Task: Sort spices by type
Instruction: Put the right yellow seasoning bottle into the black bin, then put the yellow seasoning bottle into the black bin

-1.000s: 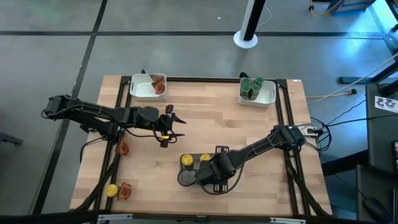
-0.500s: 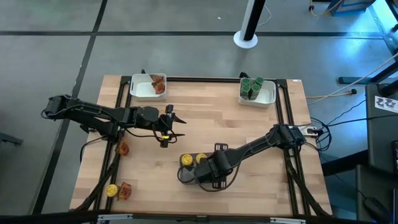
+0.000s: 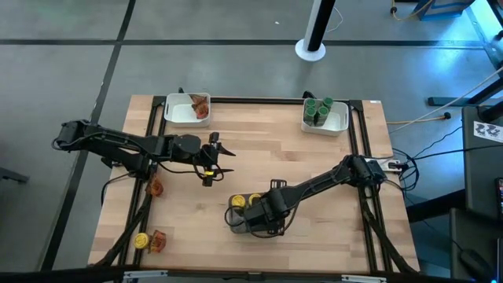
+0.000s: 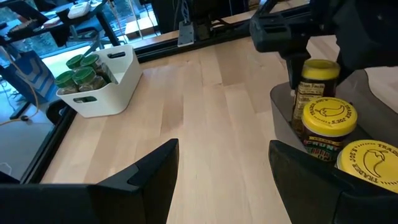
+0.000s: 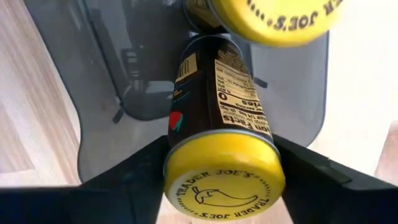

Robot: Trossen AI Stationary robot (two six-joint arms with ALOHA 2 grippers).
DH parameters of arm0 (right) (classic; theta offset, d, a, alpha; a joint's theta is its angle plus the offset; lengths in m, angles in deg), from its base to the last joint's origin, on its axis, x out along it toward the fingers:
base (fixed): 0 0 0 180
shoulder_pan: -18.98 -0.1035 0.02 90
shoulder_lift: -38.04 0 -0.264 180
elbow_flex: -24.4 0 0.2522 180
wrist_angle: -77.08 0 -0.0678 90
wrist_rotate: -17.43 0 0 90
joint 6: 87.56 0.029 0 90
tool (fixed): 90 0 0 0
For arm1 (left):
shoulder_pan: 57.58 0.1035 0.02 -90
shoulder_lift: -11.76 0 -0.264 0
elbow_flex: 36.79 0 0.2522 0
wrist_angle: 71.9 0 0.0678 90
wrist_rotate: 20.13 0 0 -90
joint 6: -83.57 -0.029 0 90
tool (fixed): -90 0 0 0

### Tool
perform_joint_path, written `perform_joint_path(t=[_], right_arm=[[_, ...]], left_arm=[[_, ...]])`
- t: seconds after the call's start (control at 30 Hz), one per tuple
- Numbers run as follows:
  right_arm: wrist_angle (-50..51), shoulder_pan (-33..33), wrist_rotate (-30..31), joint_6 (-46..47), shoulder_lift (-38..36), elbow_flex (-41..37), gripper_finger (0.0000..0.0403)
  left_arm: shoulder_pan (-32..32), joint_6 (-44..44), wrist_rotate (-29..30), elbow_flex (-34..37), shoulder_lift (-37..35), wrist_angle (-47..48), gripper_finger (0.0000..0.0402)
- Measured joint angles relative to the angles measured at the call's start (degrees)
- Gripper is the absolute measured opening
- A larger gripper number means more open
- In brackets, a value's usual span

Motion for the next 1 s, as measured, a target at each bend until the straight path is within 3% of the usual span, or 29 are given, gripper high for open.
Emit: perform_joint_path(t=[0.3, 0.67, 0.83, 1.0], right_arm=[[-1.2, 0.1, -0.1, -0.4, 0.0, -0.1, 0.0334], [7.9, -2.7, -0.8, -0.5, -1.6, 10.7, 0.0344], [9.9, -7.6, 4.5, -3.2, -2.6, 10.6, 0.0344], [9.8, -10.5, 12.8, 1.0, -4.9, 10.5, 0.0344]], left_arm=[[0.0, 0.0, 0.0, 0.0, 0.0, 0.0, 0.0233], [0.0, 0.0, 0.0, 0.0, 0.0, -0.5, 0.0233], [-0.1, 1.0, 0.0, 0.0, 0.0, -0.7, 0.0233], [-1.3, 3.1, 0.0, 0.0, 0.0, -0.8, 0.0233]])
